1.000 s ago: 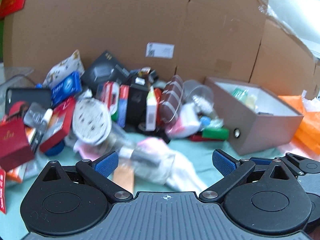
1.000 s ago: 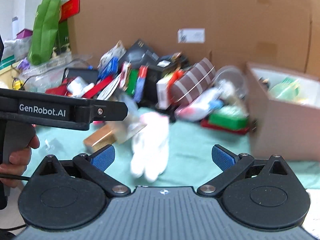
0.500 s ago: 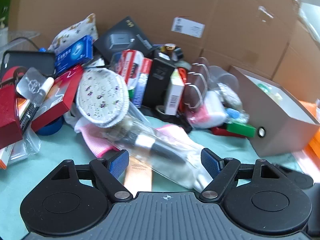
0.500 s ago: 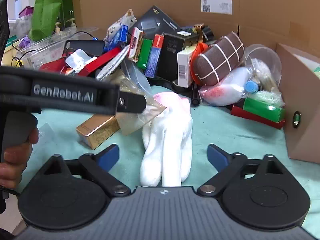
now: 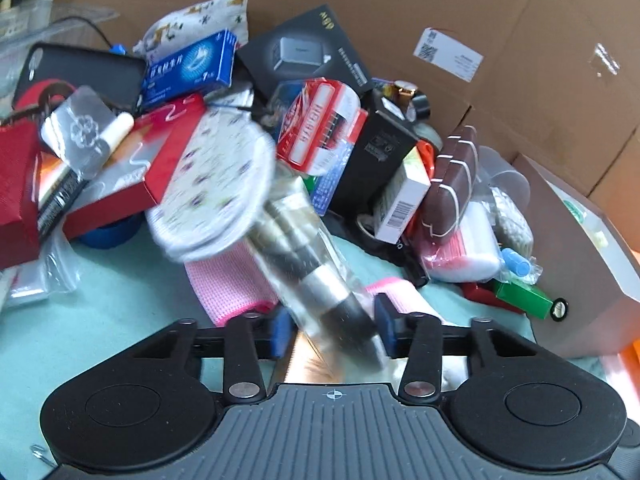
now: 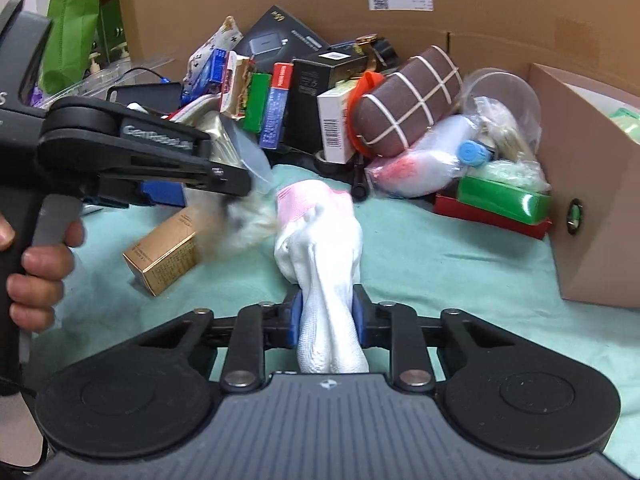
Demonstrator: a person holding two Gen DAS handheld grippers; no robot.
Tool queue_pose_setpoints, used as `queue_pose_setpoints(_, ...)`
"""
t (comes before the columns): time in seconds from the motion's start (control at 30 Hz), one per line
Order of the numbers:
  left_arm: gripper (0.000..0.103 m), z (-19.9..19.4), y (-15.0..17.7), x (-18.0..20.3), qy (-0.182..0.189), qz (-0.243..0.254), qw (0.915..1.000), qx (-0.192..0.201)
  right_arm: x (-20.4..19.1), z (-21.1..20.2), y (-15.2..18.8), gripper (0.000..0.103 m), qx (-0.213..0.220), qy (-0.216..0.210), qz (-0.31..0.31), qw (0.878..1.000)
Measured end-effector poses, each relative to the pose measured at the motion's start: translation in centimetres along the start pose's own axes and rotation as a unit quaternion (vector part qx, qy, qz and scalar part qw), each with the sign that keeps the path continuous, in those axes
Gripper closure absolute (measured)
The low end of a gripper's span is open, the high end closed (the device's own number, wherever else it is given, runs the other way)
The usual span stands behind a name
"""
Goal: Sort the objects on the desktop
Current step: 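Grasp the clear bag with brush using the left tool while the right grasps the glove, then carry the bag with the left tool and glove with the right tool to the white box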
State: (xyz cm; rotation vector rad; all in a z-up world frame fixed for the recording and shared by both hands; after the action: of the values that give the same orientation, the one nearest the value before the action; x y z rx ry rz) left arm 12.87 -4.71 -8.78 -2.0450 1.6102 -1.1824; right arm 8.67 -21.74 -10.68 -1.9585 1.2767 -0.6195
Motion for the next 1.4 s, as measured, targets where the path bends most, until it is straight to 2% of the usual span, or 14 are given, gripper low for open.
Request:
queue_pose_setpoints(0.17, 0.085, -1.7, 0.6, 1.7, 0.017, 0.059, 0.9981, -0.002, 1.1, -1.1, 0.5, 0.078, -0.001, 0.021, 0.003, 1.000)
queue_pose_setpoints(0.37, 0.085, -3.9, 3.1, 5.3, 0.065, 0.151, 0.9860, -0.025, 2.2, -2.8, 1.4, 0.078, -0.009, 0.042, 0.003, 0.999)
queue_pose_setpoints(0.53, 0.083, -1.8, 5.2, 7.6, 0.082, 0.193, 0.9758, -0.063, 3.6, -3.3, 2.2, 0.067, -0.015, 0.056, 0.024, 0.998)
queue_pose_setpoints(0.57, 0.080, -1.1, 5.5, 7.9, 0.080, 0.195, 0.9751, -0.069, 3.7, -3.5, 2.2, 0.065, -0.014, 0.056, 0.028, 0.998)
queue_pose_setpoints(0.6, 0.060, -0.6, 5.7, 8.1, 0.077, 0.196, 0.9748, -0.074, 3.8, -3.5, 2.2, 0.063, -0.013, 0.056, 0.029, 0.998)
queue_pose_setpoints(0.77, 0.051, 0.9, 5.8, 8.3, 0.058, 0.200, 0.9753, -0.075, 4.0, -3.2, 1.9, 0.061, -0.013, 0.052, 0.023, 0.998)
queue_pose_setpoints(0.83, 0.051, 1.1, 5.9, 8.2, 0.058, 0.204, 0.9740, -0.080, 3.9, -3.0, 1.7, 0.052, -0.013, 0.047, 0.018, 0.999)
queue_pose_setpoints(0.9, 0.072, 1.1, 6.0, 8.1, 0.055, 0.214, 0.9718, -0.081, 3.6, -2.8, 1.6, 0.042, -0.015, 0.042, 0.008, 0.999)
queue_pose_setpoints(1.03, 0.062, 1.1, 6.0, 8.1, 0.056, 0.218, 0.9709, -0.081, 3.5, -2.8, 1.4, 0.042, -0.011, 0.036, 0.005, 0.999)
queue_pose_setpoints(1.1, 0.049, 1.3, 6.0, 8.3, 0.050, 0.221, 0.9708, -0.078, 3.7, -2.7, 1.2, 0.044, -0.011, 0.040, 0.005, 0.999)
queue_pose_setpoints(1.17, 0.049, 1.4, 6.1, 8.5, 0.048, 0.226, 0.9699, -0.077, 3.9, -2.6, 1.1, 0.044, -0.014, 0.045, 0.005, 0.999)
queue_pose_setpoints(1.2, 0.053, 1.5, 6.1, 8.5, 0.048, 0.227, 0.9695, -0.078, 3.9, -2.6, 1.1, 0.046, -0.015, 0.044, 0.003, 0.999)
queue_pose_setpoints(1.27, 0.069, 1.5, 6.2, 8.6, 0.046, 0.231, 0.9687, -0.078, 3.9, -2.5, 1.3, 0.065, -0.019, 0.039, 0.003, 0.999)
queue_pose_setpoints(1.4, 0.071, 1.5, 6.3, 8.6, 0.047, 0.230, 0.9690, -0.076, 4.2, -2.4, 1.5, 0.081, -0.019, 0.029, 0.014, 0.999)
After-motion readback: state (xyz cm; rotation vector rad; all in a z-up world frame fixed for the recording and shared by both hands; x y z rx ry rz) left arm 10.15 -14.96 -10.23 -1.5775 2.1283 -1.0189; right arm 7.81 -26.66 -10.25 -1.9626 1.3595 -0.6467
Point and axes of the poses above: each gripper's, at about its wrist camera, not at the fingertips, and z roughly the way its jaws point, x to its right, y to its underside, the point moved 5 cm from there along z, roughly the way its jaws point, and after that the axes turned 6 degrees about -z, right-handed, at the moved point
